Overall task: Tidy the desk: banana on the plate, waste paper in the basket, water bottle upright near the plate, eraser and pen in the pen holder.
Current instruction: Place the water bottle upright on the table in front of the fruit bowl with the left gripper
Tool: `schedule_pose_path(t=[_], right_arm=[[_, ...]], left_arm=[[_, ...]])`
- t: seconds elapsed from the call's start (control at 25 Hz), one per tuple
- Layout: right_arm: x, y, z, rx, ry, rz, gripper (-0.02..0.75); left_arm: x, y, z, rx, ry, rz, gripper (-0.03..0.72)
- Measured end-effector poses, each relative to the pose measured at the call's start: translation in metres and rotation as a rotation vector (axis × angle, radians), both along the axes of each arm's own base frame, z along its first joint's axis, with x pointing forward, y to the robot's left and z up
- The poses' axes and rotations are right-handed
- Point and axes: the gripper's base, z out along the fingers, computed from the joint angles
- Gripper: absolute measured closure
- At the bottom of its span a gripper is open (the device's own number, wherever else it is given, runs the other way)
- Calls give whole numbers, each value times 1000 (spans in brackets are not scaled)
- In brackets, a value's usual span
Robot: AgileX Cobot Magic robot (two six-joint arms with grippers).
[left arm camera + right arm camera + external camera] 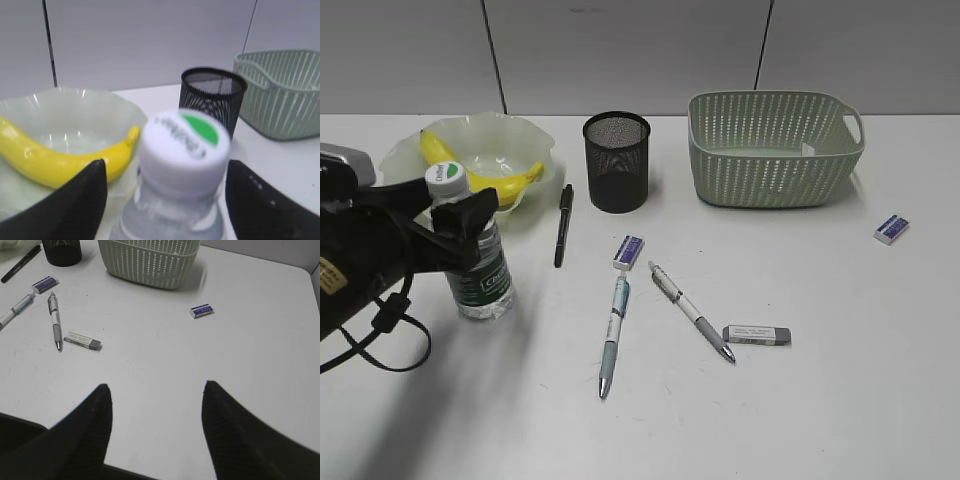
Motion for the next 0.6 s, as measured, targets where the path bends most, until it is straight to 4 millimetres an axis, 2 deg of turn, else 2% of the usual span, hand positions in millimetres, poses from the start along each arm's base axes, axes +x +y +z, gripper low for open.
schedule_pose_path(t=[0.2,0.32,0.44,0.6], right_arm=[[0,0,0,0,0,0,281],[0,0,0,0,0,0,281],[0,0,0,0,0,0,281],[0,0,0,0,0,0,281]], left_arm=[[-2,1,29,-52,-113,1,136],[-7,5,57,-103,-209,20,136],[-19,15,93,-169,-299,59,136],[-39,26,118,-167,-112,85,136]])
